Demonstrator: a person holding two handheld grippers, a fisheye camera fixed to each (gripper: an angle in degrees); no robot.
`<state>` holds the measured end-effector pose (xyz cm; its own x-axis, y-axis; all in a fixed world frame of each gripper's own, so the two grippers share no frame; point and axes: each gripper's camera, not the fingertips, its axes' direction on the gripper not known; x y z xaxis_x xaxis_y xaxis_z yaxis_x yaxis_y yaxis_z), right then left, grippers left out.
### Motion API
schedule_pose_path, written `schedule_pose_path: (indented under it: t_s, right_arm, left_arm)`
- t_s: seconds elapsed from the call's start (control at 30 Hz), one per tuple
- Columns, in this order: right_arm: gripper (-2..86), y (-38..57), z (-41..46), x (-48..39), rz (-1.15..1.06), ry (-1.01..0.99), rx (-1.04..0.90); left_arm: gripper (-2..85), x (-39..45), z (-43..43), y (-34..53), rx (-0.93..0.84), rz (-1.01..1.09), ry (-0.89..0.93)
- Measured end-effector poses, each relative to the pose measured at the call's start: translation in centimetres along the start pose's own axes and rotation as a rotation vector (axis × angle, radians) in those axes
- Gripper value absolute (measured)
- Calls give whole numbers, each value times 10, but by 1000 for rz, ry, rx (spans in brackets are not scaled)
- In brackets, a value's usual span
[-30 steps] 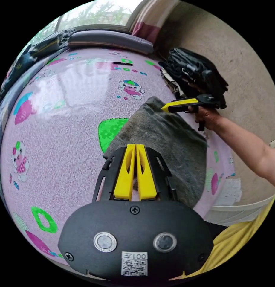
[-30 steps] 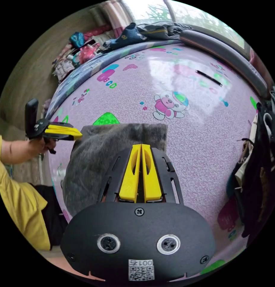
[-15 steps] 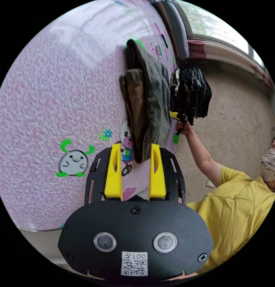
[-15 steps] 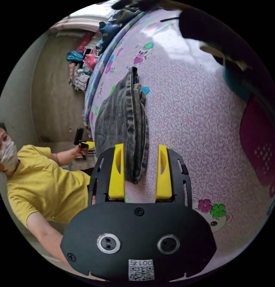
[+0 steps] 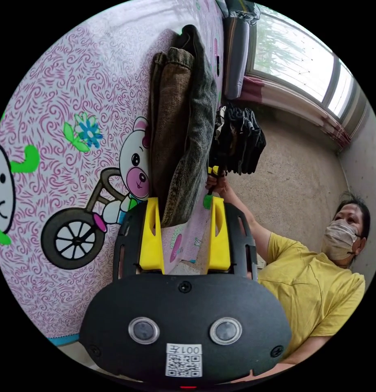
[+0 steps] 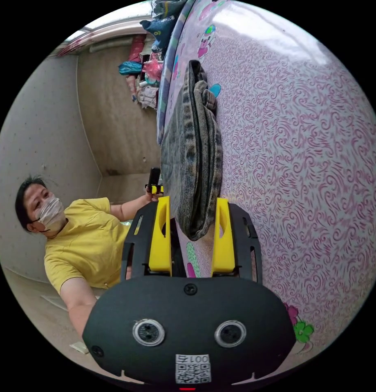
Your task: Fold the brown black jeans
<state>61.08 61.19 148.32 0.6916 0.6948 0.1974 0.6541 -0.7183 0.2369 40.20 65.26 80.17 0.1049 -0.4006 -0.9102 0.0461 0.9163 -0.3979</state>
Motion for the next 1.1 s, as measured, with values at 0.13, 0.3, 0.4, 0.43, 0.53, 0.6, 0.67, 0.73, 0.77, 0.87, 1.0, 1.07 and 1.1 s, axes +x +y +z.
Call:
schedule_pose_path:
  t_s: [0.13, 0.3, 0.4, 0.43, 0.53, 0.6, 0.67, 0.73, 0.77, 0.87, 1.0, 1.07, 1.1]
  right_arm:
    - [138, -7, 16, 18, -36, -45, -32]
    - [110, -22, 58, 26, -97, -42, -56]
    - [82, -23, 81, 30, -106, -11, -61]
    - [72, -17, 84, 31, -98, 13, -46]
    - [54, 11, 89, 28, -105, 35, 50]
    - [48, 32, 100, 23, -117, 50, 98]
    - [44, 61, 119, 13, -146, 74, 148]
    - [41, 83, 135, 4, -167, 86, 195]
    - [39, 98, 145, -4, -177, 91, 228]
    - [38, 136, 171, -28, -210, 104, 317]
    - [38, 180, 200, -64, -250, 122, 421]
    - [38, 208, 217, -91, -283, 143, 477]
    - [38, 214, 221, -97, -292, 148, 488]
  left_arm:
    - [133, 1, 19, -11, -23, 29, -1]
    - [126, 10, 62, -28, -72, 86, -27]
    - [93, 11, 81, -37, -108, 88, -55]
    - [78, 10, 83, -37, -114, 85, -91]
    - [54, 10, 86, -31, -120, 107, -92]
    - [46, 14, 86, -25, -126, 141, -75]
    - [41, 22, 85, -17, -142, 182, -73]
    - [37, 35, 82, -4, -161, 219, -57]
    - [36, 39, 81, -1, -165, 225, -50]
    - [34, 66, 73, 17, -190, 269, -34]
    - [32, 116, 66, 44, -230, 333, -23]
    - [31, 137, 66, 55, -252, 353, -17]
    - [30, 152, 66, 61, -267, 371, -17]
